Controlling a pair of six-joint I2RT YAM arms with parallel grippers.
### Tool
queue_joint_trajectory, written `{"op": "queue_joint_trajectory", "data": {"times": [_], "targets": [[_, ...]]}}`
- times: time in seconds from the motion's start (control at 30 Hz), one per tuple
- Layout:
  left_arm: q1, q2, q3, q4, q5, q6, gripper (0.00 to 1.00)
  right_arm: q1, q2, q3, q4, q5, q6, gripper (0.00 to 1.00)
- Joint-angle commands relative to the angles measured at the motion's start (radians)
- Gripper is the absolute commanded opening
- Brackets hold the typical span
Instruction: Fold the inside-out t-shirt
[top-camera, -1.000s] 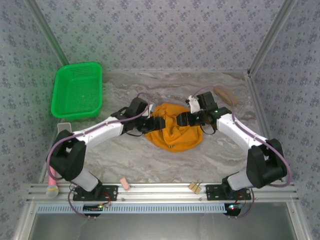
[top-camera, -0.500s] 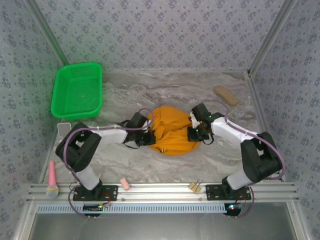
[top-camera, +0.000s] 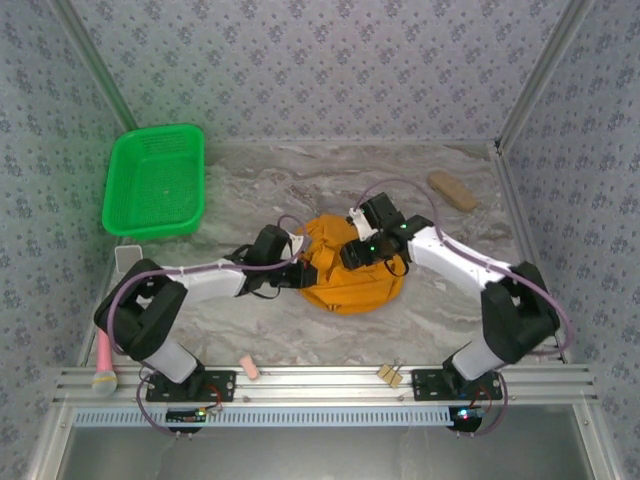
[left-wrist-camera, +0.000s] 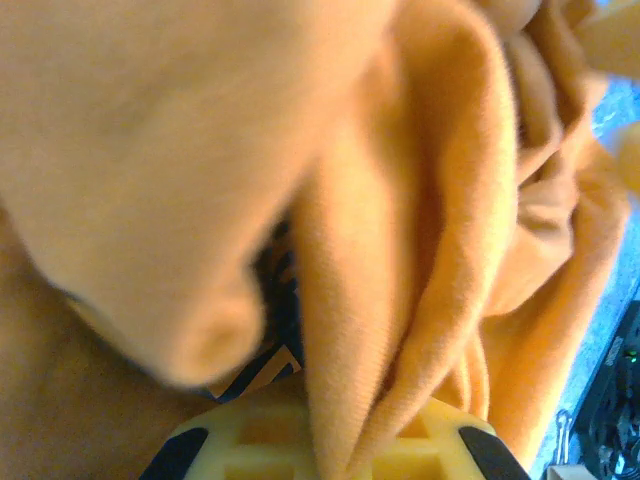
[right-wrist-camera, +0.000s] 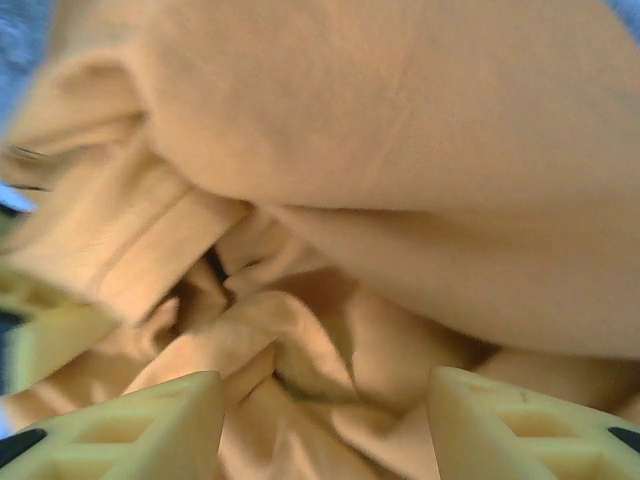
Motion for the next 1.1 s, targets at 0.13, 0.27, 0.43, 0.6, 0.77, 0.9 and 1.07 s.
{"op": "queue_joint_trajectory", "data": {"times": [0.13,0.27,0.43,0.6,0.77,0.9,1.07], "targets": [[0.053,-0.037,0.003,0.154,0.109,0.007,0.03,0.022,0.13,0.03,0.081,0.034,0.055,0.04],[0.109,-0.058,0.096,0.172,0.162,0.013,0.02,-0.103,0.007,0.032,0.199,-0.037,0.145,0.0],[0.171,-0.059,0.411,-0.035,0.221,0.192,0.0,-0.233,-0.162,0.123,0.288,-0.112,0.197,0.0],[0.21,-0.095,0.596,-0.197,0.232,0.34,0.0,-0.266,-0.341,0.155,0.306,-0.156,0.131,0.0],[0.212,-0.183,0.259,-0.052,0.121,0.315,0.09,-0.2,-0.487,-0.163,0.328,-0.052,0.142,0.0],[0.217,-0.139,-0.067,0.177,0.08,0.149,0.32,-0.094,-0.416,-0.432,0.356,-0.066,0.246,0.37],[0.212,-0.167,-0.184,0.135,0.075,0.04,0.5,-0.044,-0.39,-0.346,0.179,-0.054,0.163,0.46]]}}
